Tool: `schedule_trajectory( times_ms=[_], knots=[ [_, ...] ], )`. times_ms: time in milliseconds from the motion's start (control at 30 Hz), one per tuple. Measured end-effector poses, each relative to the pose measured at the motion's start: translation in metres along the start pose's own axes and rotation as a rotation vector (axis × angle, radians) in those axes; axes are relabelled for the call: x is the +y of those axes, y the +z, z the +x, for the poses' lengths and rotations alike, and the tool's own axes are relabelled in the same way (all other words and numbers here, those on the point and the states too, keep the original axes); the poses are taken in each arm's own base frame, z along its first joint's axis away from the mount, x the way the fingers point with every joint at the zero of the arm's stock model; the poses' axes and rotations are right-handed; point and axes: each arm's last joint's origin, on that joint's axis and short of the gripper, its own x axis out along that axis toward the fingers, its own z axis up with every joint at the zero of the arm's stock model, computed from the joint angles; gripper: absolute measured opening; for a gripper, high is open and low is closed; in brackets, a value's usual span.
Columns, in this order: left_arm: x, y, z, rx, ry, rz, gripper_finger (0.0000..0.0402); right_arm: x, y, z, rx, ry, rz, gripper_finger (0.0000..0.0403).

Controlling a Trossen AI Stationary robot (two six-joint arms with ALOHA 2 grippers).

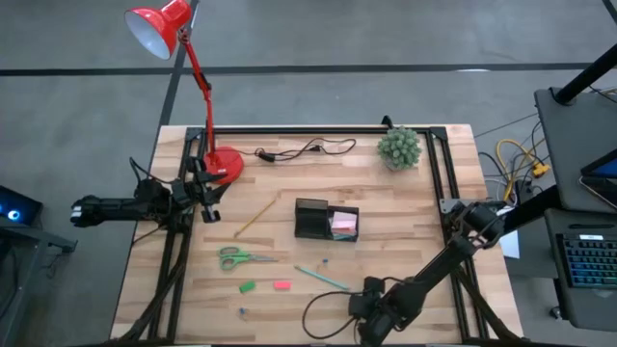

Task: Pick and place office supplies into organizer
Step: Put the blue eraser into the black desk organizer

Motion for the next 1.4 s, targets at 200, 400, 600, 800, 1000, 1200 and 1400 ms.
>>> schedule_trajectory(
  times_ms=[200,400,600,800,1000,1200,1400],
  knots=[
    [0.0000,0.0001,0.0000,-0.002,0.000,0.001,0.0089,-0.0065,-0.0056,-0.0031,0.103,-0.114,-0.024,0.0220],
    [-0.0002,-0.0003,0.0004,0.003,-0.001,0.002,0.0089,-0.0073,-0.0062,-0.0032,0.115,-0.117,-0.084,0.0201],
    [-0.0002,-0.0004,0.0004,0.003,-0.001,0.002,0.0089,-0.0070,-0.0060,-0.0031,0.115,-0.111,-0.115,0.0183],
    [-0.0002,-0.0004,0.0004,0.003,-0.001,0.002,0.0089,-0.0067,-0.0059,-0.0028,0.114,-0.109,-0.129,0.0153],
    [-0.0002,-0.0004,0.0004,0.003,-0.001,0.002,0.0089,-0.0069,-0.0054,-0.0026,0.089,-0.125,-0.108,0.0106],
    [-0.0002,-0.0004,0.0004,0.003,-0.001,0.002,0.0089,-0.0067,-0.0050,-0.0030,0.085,-0.128,-0.114,0.0059],
    [-0.0002,-0.0004,0.0004,0.003,-0.001,0.002,0.0089,-0.0063,-0.0044,-0.0037,0.086,-0.128,-0.125,0.0051]
  ],
)
